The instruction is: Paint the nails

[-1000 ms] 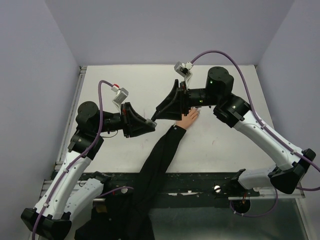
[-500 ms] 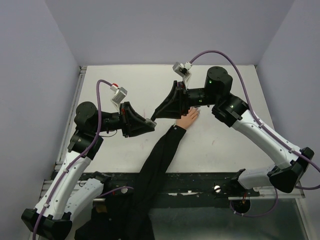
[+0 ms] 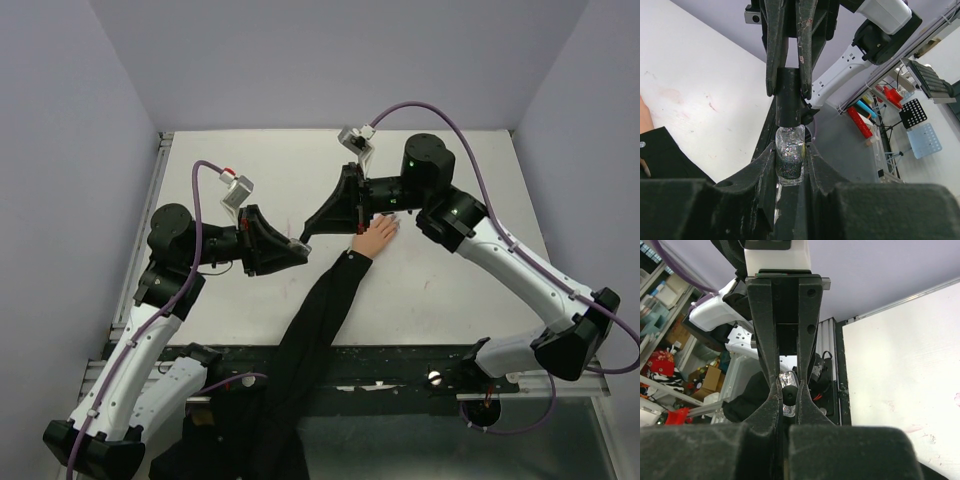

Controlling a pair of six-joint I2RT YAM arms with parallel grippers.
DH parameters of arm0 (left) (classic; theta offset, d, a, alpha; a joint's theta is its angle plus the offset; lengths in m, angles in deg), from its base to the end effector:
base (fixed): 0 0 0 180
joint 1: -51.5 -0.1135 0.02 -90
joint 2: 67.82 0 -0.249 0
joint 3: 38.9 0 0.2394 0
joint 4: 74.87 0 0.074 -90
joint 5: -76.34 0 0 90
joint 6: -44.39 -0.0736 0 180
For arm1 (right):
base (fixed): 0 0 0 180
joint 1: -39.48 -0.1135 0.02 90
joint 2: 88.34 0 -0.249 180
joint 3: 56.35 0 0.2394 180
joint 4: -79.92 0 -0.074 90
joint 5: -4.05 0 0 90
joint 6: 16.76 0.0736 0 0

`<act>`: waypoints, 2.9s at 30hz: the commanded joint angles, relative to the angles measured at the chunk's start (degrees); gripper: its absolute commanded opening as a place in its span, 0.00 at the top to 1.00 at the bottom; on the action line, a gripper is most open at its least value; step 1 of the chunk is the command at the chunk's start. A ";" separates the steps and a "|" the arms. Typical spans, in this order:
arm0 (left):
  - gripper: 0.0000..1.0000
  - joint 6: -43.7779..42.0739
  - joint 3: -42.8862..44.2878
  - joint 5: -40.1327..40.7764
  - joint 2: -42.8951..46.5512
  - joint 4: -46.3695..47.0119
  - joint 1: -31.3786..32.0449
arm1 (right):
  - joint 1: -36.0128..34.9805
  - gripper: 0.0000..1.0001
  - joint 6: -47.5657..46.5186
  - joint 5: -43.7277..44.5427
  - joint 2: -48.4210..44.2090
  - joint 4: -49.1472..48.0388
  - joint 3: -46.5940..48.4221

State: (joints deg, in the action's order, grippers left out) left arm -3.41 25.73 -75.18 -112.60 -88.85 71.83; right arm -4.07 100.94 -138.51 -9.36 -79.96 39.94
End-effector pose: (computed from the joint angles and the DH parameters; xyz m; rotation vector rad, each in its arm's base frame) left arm 0.1435 -0.1221 0.3813 0.6771 1.6370 -1.6029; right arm 0.1913 0.2625 0.4233 -1.0322 1.5831 1.6350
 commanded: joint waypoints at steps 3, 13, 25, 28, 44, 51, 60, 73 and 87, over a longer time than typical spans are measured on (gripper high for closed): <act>1.00 -5.44 0.69 4.82 0.21 -5.79 -0.56 | -1.28 0.99 1.74 3.24 1.70 0.89 0.31; 1.00 -21.18 5.96 26.60 1.44 -19.42 -0.12 | -1.28 0.99 10.33 16.07 9.08 6.43 2.77; 1.00 -34.63 11.33 60.43 -0.66 -26.29 13.14 | -1.19 0.99 22.91 19.33 23.05 3.89 11.55; 1.00 -36.65 11.33 66.77 -1.45 -26.99 14.90 | -1.19 0.99 24.15 18.98 25.43 4.06 13.93; 1.00 -45.10 5.44 71.72 -5.24 -24.01 20.79 | -1.19 0.80 22.31 25.57 30.01 8.72 19.30; 1.00 -42.55 4.74 65.31 -3.31 -25.23 18.78 | -0.14 0.44 20.20 27.06 25.97 8.90 18.07; 1.00 -35.52 4.65 47.92 -0.14 -28.66 9.73 | 2.85 0.31 15.46 28.03 14.20 7.41 13.33; 1.00 -20.59 6.41 5.20 2.50 -22.61 2.34 | 2.94 0.32 -8.19 -1.39 1.70 4.85 7.08; 1.00 3.60 1.83 -4.75 0.92 0.69 -1.09 | 2.42 0.40 -6.34 -13.28 1.18 2.92 6.29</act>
State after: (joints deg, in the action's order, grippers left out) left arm -5.73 27.87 -75.90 -111.11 -94.90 71.16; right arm -1.07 94.26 -147.77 -7.56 -75.72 47.09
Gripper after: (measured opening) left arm 0.312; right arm 0.603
